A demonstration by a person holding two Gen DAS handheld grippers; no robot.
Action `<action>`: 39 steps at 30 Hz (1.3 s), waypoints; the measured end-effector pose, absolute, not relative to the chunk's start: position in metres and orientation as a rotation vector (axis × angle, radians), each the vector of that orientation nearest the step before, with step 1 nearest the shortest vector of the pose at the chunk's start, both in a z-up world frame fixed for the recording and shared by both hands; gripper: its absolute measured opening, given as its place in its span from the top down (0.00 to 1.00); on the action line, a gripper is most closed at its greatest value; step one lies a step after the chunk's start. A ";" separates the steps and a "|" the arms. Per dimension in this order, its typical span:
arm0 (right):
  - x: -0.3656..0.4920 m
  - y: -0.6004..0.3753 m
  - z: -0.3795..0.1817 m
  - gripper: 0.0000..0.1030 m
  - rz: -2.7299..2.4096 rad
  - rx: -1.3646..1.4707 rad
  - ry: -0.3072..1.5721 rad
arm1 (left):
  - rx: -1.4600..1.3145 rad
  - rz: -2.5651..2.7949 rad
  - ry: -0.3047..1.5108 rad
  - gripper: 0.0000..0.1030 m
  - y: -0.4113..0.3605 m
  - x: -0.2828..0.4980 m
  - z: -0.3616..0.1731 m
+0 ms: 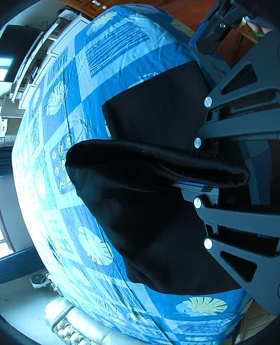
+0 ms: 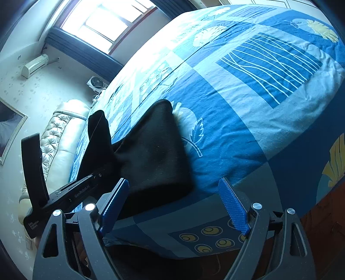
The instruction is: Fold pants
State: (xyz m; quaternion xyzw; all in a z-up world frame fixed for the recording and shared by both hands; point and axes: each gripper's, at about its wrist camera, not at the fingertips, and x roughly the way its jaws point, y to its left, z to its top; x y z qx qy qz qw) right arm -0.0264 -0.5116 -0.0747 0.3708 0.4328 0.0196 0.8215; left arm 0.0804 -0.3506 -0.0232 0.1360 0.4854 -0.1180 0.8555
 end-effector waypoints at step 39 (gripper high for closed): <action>-0.043 -0.542 -0.073 0.18 -0.048 0.796 0.908 | 0.423 -0.162 0.926 0.39 -0.386 0.056 -0.029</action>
